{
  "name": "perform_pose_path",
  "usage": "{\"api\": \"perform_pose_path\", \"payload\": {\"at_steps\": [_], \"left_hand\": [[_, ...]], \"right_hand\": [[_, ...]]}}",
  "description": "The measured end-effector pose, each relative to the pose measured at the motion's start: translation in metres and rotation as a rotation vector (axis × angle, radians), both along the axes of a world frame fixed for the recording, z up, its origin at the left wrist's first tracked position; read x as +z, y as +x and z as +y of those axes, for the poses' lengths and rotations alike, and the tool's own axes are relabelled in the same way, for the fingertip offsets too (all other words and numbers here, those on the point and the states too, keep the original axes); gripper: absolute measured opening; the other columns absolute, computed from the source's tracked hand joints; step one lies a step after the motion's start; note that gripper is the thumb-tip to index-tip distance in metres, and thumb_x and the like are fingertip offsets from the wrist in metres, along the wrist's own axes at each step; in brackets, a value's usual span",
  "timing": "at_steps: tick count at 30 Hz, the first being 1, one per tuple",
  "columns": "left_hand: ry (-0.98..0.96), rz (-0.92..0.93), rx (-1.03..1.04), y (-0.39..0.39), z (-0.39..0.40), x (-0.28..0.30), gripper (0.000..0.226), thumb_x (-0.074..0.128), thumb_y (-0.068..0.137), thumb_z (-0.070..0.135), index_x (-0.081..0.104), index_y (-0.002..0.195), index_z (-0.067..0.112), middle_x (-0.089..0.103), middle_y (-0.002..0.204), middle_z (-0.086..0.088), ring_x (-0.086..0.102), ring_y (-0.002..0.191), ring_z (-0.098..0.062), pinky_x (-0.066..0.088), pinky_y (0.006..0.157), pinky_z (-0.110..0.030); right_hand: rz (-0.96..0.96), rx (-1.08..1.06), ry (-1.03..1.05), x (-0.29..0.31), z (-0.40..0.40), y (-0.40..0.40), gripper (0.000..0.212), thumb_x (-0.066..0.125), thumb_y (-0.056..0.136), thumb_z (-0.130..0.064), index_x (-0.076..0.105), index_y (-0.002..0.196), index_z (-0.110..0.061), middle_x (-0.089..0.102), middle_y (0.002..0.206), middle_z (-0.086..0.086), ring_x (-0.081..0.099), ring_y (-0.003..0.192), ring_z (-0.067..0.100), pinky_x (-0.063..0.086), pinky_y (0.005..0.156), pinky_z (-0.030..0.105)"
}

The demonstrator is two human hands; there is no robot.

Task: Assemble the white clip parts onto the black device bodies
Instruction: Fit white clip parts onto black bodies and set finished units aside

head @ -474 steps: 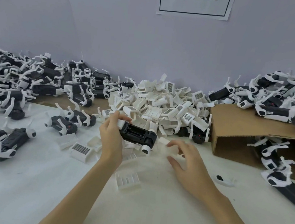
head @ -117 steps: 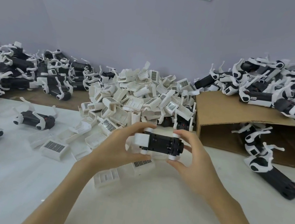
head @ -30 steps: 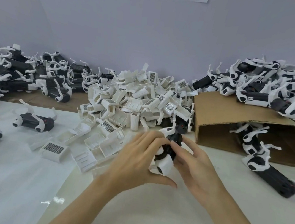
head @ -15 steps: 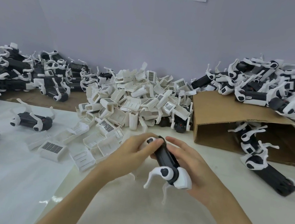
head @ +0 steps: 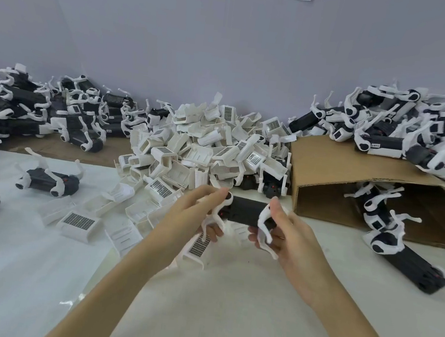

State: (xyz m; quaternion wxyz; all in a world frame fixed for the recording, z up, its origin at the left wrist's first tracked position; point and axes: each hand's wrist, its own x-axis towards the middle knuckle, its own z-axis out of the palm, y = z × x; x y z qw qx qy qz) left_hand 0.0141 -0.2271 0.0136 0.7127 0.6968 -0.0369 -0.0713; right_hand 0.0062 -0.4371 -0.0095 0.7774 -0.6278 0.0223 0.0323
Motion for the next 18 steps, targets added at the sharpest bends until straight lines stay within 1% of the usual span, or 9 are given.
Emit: {"api": "perform_pose_path", "payload": {"at_steps": [2,4,7,9,10,12,13,15,18], "left_hand": [[-0.052,0.121,-0.030,-0.001,-0.001,0.001,0.033,0.070,0.099,0.044,0.073,0.113,0.014,0.069,0.078,-0.012,0.065,0.067,-0.034,0.055,0.060,-0.035],[-0.055,0.182,-0.028,-0.001,-0.002,-0.001,0.035,0.072,0.099,0.042,0.073,0.114,0.010,0.070,0.081,-0.016,0.064,0.067,-0.034,0.056,0.058,-0.034],[-0.049,0.090,0.009,0.002,0.003,-0.002,0.031,0.080,0.092,0.037,0.076,0.110,0.012,0.071,0.095,-0.015,0.066,0.075,-0.029,0.058,0.078,-0.039],[-0.034,-0.055,0.038,0.002,0.006,0.000,0.032,0.082,0.082,0.038,0.078,0.109,0.022,0.074,0.102,-0.010,0.070,0.085,-0.023,0.053,0.087,-0.039],[-0.017,-0.141,0.052,0.001,0.006,0.001,0.034,0.084,0.078,0.039,0.078,0.109,0.026,0.075,0.106,-0.008,0.071,0.090,-0.021,0.053,0.088,-0.037],[0.066,-0.353,0.088,-0.001,0.004,-0.001,0.037,0.086,0.074,0.042,0.076,0.109,0.032,0.073,0.110,-0.002,0.071,0.097,-0.015,0.055,0.087,-0.031],[0.164,-0.492,0.111,-0.002,0.002,-0.003,0.038,0.088,0.076,0.041,0.075,0.111,0.033,0.070,0.112,0.000,0.069,0.100,-0.013,0.054,0.089,-0.029],[0.394,-0.793,0.117,-0.003,-0.002,-0.011,0.041,0.090,0.080,0.033,0.072,0.117,0.029,0.057,0.123,0.002,0.063,0.108,-0.014,0.051,0.095,-0.023],[0.647,-1.123,-0.004,-0.009,-0.016,-0.025,0.051,0.087,0.088,0.021,0.064,0.133,0.013,0.045,0.133,-0.003,0.059,0.108,-0.015,0.049,0.097,-0.018]], "right_hand": [[0.028,-0.044,-0.106,0.001,0.001,-0.002,0.075,0.069,0.080,-0.070,0.064,0.108,-0.001,0.073,0.089,0.026,0.077,0.081,0.031,0.059,0.074,0.036],[0.040,-0.039,-0.146,0.000,0.000,-0.003,0.071,0.068,0.081,-0.070,0.065,0.106,-0.003,0.073,0.085,0.023,0.075,0.077,0.029,0.058,0.074,0.036],[0.018,0.046,-0.007,-0.001,-0.002,0.000,0.049,0.071,0.089,-0.048,0.062,0.111,-0.004,0.068,0.081,0.012,0.071,0.082,0.027,0.052,0.090,0.045],[-0.035,0.091,0.144,0.002,-0.003,0.000,0.045,0.070,0.090,-0.033,0.063,0.127,-0.008,0.068,0.095,0.013,0.067,0.090,0.027,0.051,0.099,0.044],[-0.076,0.091,0.160,0.001,-0.002,0.000,0.046,0.069,0.092,-0.031,0.061,0.134,-0.013,0.069,0.104,0.011,0.067,0.098,0.024,0.051,0.100,0.038],[-0.108,-0.035,-0.038,-0.002,0.001,-0.001,0.049,0.071,0.095,-0.036,0.057,0.141,-0.027,0.070,0.123,-0.003,0.068,0.113,0.006,0.050,0.095,0.022],[-0.101,-0.131,-0.178,-0.003,0.003,-0.002,0.050,0.073,0.093,-0.042,0.056,0.139,-0.032,0.068,0.125,-0.009,0.068,0.111,0.000,0.052,0.087,0.017],[-0.057,-0.236,-0.282,-0.005,0.007,-0.003,0.054,0.073,0.085,-0.057,0.064,0.128,-0.026,0.073,0.113,-0.003,0.074,0.097,0.009,0.054,0.077,0.021],[0.070,-0.008,0.015,-0.003,0.007,-0.003,0.066,0.065,0.087,-0.064,0.071,0.120,-0.007,0.078,0.098,0.018,0.077,0.086,0.030,0.060,0.071,0.033]]}}
